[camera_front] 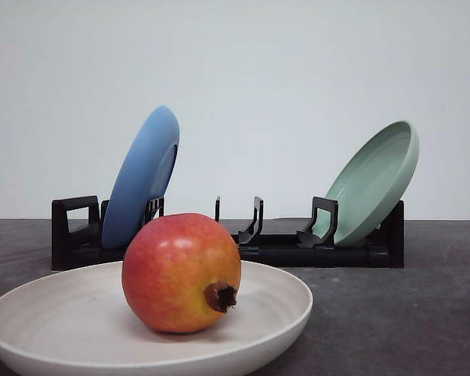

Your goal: Place pomegranate in white plate

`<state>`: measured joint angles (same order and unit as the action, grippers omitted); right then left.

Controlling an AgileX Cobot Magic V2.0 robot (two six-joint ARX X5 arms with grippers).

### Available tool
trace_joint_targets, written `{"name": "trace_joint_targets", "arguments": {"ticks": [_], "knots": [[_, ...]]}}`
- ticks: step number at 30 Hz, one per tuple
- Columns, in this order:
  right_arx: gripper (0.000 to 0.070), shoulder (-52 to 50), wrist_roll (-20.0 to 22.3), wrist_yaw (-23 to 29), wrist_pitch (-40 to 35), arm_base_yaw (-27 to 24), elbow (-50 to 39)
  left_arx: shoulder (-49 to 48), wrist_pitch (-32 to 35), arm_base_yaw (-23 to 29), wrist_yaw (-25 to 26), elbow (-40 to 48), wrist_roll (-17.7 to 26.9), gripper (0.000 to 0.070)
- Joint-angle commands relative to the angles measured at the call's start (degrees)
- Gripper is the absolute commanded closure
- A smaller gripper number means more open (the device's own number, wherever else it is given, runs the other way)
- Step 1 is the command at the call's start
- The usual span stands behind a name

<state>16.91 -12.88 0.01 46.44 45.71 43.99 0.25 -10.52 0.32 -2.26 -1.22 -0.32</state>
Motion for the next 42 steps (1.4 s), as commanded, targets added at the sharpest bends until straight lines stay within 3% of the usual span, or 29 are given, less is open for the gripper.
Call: {"name": "trace_joint_targets", "arguments": {"ticks": [1,17,21,25,29,32,37,42], "knots": [[0.0699,0.17,0.39,0.02,-0.61,0.46,0.26,-0.09,-0.2,-0.07,-0.33,0.55,-0.61,0.07],[0.0699,0.07,0.39,0.03,-0.73,0.1,0.25,-0.09,-0.2,-0.07,-0.33,0.55,-0.61,0.07],[0.0699,-1.09,1.26,-3.1,-0.79,-7.92,0.2,-0.09,-0.2,-0.07,-0.33,0.55,-0.61,0.07],[0.0699,-3.07,10.62,-2.58,-2.32,-21.43,-1.47,-0.09,-0.2,-0.07,-0.31,0.53,-0.61,0.07],[0.0699,-7.91,17.64,-2.58,-13.87,-33.2,-9.2,-0.09,-0.2,-0.07,-0.33,0.53,-0.61,0.07],[0.0699,-11.67,20.06,-2.54,-22.12,-39.58,-16.97,-0.09,-0.2,-0.07,-0.33,0.53,-0.61,0.07],[0.0699,-14.96,19.72,-2.5,-31.77,-45.86,-28.51,-0.09,-0.2,-0.07,-0.33,0.53,-0.61,0.07],[0.0699,-16.68,18.53,2.25,-34.47,-46.99,-35.53,-0.09,-0.2,-0.07,-0.33,0.53,-0.61,0.07]]}}
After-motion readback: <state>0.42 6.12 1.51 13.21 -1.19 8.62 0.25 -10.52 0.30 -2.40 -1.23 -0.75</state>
